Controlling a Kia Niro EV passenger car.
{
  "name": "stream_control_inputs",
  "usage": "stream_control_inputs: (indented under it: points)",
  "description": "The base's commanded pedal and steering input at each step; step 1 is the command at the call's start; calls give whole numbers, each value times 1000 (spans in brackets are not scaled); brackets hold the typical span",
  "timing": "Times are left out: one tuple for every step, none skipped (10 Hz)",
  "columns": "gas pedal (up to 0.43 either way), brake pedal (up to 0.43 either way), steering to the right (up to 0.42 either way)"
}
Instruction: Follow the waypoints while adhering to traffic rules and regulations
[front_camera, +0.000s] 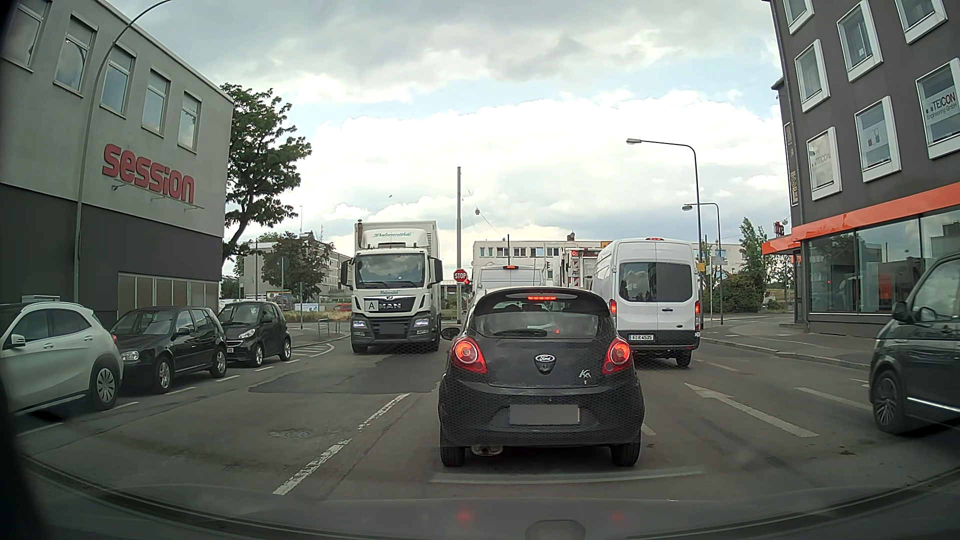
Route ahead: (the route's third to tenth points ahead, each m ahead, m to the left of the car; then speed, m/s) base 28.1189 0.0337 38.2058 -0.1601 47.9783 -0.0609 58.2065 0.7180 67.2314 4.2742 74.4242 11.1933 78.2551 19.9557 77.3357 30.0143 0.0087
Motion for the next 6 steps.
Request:
stream_control_inputs:
  points:
    - [0, 250, -1]
    - [0, 256, -2]
    - [0, 250, -2]
    - [0, 250, -2]
    - [0, 250, -2]
    - [0, 256, -2]
